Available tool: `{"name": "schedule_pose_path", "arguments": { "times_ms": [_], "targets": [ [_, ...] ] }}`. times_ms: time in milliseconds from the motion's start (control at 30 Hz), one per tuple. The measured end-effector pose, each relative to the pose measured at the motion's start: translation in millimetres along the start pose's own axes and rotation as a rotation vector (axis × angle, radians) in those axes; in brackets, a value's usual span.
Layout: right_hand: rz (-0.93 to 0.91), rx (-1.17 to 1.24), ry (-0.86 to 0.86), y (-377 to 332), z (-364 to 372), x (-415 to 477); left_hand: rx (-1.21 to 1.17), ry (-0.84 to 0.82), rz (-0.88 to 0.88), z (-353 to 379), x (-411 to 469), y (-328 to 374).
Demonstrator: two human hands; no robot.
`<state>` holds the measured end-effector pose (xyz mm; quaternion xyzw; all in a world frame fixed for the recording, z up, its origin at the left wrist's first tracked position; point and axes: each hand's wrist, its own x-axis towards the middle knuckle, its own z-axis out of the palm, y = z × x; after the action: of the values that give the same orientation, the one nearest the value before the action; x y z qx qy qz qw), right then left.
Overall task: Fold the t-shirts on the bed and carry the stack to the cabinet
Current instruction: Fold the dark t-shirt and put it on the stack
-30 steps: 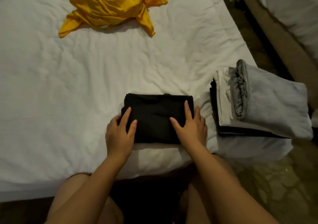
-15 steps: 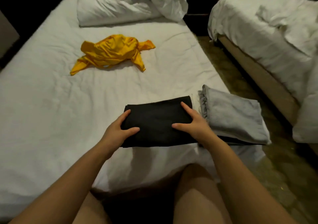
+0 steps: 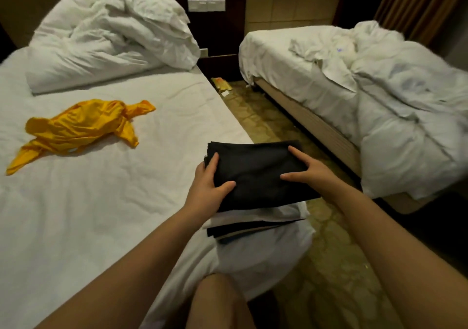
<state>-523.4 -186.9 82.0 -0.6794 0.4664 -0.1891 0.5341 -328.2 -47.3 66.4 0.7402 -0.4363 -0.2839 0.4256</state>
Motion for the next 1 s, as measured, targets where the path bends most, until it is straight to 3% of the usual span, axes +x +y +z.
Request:
{"name": "schedule_pose_path", "arguments": {
  "times_ms": [167,433,500,600,667,733,800,867,1000],
  "targets": [
    [0.013,-0.009,-0.04,31,15,25,0.036,0.01,-0.11,17,12,-18],
    [0.005,0.045,-0.042,45,29,45,0.0,0.085,-0.142,10,29,-20],
    [-0.003,-0.045,-0.041,44,31,44,0.065,0.065,-0.192,12,27,-24],
    [-0.013,-0.53,-0.022,48,41,44,0.446,0.085,-0.281,17,18,-26],
    [-0.107,-0.825,0.1,41,55,42,0.693,0.157,-0.157,21,17,-21],
    [-0.282,-0.874,0.149,28,75,41,0.816,0.171,0.045,30,22,-16],
    [-0.361,-0.818,0.045,26,97,47,0.859,0.129,0.138,39,32,-20],
    [-0.298,-0.779,-0.033,38,111,57,0.859,0.088,0.072,44,40,-37],
    [-0.252,-0.836,-0.019,66,121,69,0.869,0.041,-0.029,51,41,-68]
  ]
}}
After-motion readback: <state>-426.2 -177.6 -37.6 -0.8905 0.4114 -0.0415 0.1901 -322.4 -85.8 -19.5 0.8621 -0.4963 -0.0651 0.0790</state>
